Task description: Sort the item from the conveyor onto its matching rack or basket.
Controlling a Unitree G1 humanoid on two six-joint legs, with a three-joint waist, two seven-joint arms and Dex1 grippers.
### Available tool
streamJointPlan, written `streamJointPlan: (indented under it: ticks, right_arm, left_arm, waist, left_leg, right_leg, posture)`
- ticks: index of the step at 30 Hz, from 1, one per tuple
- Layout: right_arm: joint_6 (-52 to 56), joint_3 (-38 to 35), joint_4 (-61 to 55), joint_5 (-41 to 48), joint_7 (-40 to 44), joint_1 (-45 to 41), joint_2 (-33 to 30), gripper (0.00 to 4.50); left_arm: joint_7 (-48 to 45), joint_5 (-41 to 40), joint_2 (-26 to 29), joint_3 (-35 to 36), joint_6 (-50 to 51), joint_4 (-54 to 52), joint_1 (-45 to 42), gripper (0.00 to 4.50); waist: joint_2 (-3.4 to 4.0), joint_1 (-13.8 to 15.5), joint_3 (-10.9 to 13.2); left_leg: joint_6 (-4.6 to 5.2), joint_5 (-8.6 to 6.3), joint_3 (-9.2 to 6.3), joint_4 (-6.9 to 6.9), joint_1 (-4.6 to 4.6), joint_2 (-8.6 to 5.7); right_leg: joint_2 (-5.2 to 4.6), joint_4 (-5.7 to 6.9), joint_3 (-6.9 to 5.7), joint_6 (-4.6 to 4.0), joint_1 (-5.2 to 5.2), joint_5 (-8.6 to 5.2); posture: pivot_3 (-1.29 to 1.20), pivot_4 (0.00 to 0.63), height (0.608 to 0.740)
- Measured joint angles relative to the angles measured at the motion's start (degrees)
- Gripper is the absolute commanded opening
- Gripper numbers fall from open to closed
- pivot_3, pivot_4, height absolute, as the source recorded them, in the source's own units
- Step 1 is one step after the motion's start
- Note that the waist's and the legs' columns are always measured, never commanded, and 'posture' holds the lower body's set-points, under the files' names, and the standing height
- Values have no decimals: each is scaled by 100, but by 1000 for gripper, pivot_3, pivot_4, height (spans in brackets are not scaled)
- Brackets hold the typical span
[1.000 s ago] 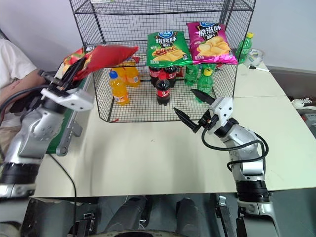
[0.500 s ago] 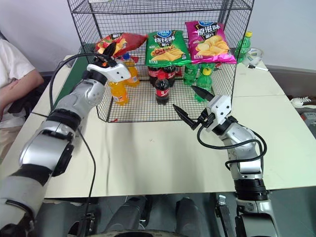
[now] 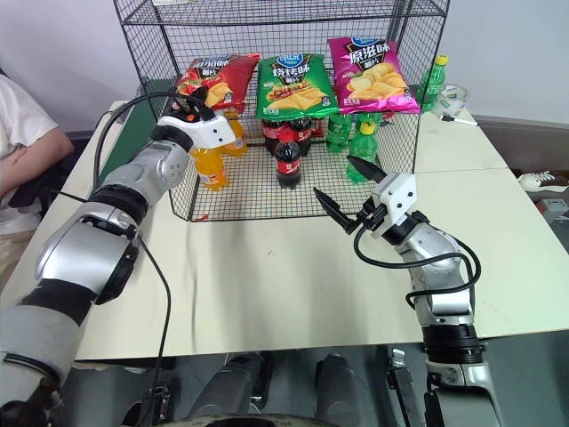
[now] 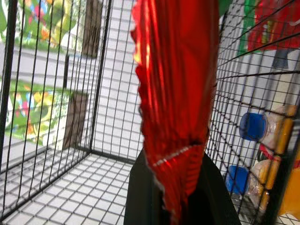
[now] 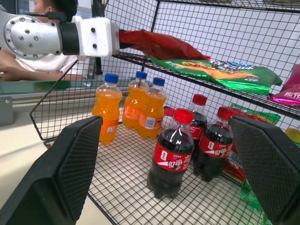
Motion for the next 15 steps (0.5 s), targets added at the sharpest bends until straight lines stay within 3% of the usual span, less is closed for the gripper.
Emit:
streamJointPlan:
  ticks: [5, 10, 15]
  right_arm:
    - [35, 33, -2, -9, 2, 0, -10, 4500]
    - [100, 102, -40, 0, 15, 33, -18, 4500]
    - [147, 119, -62, 5, 67, 97, -37, 4500]
  left_arm:
    - [-236, -400, 16, 199, -114, -104, -60, 3709]
    - [-906, -934, 281, 393, -762, -827, 456, 3709]
    - [-1773, -1501, 716, 718, -938, -2644, 1718, 3709]
  waist:
    - [-1, 13, -1]
    - [0, -2, -1]
    - [4, -26, -3]
  left_leg:
    - [0, 0, -2, 12, 0, 0]
    - [4, -3, -2, 30, -7, 0]
    - [4, -3, -3, 36, -18, 2]
  right_leg:
    - [0, 2, -1, 0, 6, 0]
    - [0, 6, 0, 0, 5, 0]
    - [1, 13, 6, -2, -8, 1]
  posture:
    - [0, 150, 740]
    - [0, 150, 740]
    - [0, 150, 740]
